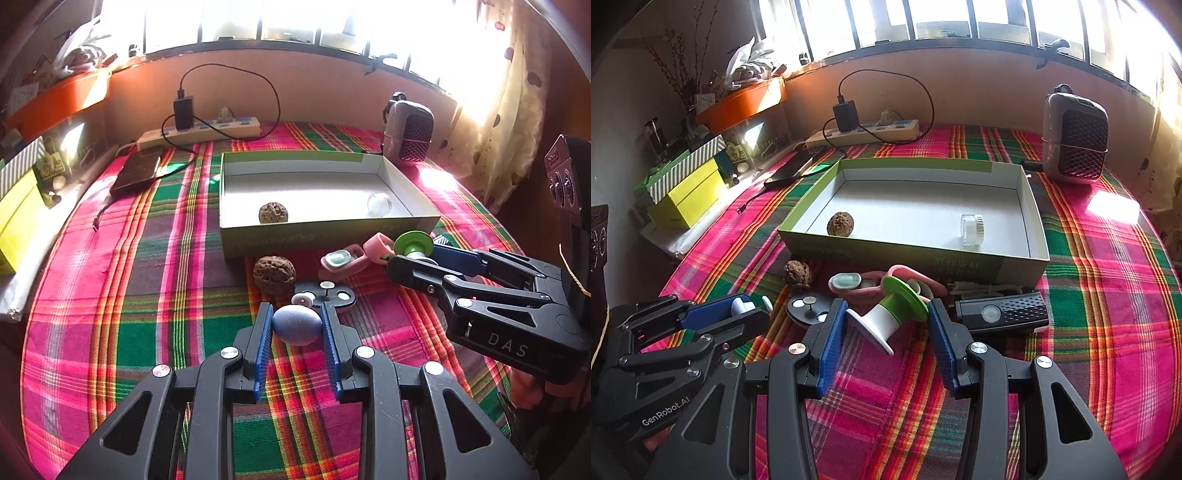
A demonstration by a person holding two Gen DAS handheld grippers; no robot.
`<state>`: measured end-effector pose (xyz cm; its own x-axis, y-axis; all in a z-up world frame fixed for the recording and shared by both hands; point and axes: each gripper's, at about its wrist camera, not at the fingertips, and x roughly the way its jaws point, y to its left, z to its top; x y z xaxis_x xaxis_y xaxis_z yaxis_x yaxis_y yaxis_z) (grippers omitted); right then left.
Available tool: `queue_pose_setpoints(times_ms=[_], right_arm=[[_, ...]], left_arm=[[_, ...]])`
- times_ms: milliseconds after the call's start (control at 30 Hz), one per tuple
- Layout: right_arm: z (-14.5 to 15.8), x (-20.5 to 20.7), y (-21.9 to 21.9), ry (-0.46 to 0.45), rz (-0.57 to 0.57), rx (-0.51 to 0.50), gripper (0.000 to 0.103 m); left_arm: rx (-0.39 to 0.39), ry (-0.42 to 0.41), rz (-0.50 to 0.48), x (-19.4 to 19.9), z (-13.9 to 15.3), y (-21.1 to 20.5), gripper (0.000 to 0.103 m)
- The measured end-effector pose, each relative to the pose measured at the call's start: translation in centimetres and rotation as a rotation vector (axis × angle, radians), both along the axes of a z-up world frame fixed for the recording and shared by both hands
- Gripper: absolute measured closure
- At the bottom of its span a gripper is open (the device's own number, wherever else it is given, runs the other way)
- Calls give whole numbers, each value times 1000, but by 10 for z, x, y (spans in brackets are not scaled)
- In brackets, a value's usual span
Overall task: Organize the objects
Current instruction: 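Lift the knob and spool and carry both over the tray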
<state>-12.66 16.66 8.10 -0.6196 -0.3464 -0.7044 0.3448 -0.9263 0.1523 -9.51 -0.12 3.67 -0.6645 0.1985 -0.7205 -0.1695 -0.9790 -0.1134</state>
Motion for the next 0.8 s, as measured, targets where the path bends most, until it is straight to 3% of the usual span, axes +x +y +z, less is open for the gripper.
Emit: queue_pose_setpoints(times_ms=[500, 800], right_arm=[[31, -38, 1, 61, 9, 10, 57], [23, -79, -2, 26, 2, 20, 57]], left_arm=[[-12, 58, 8, -49, 28, -1, 79], [-20, 36, 3, -90, 25, -1, 79]])
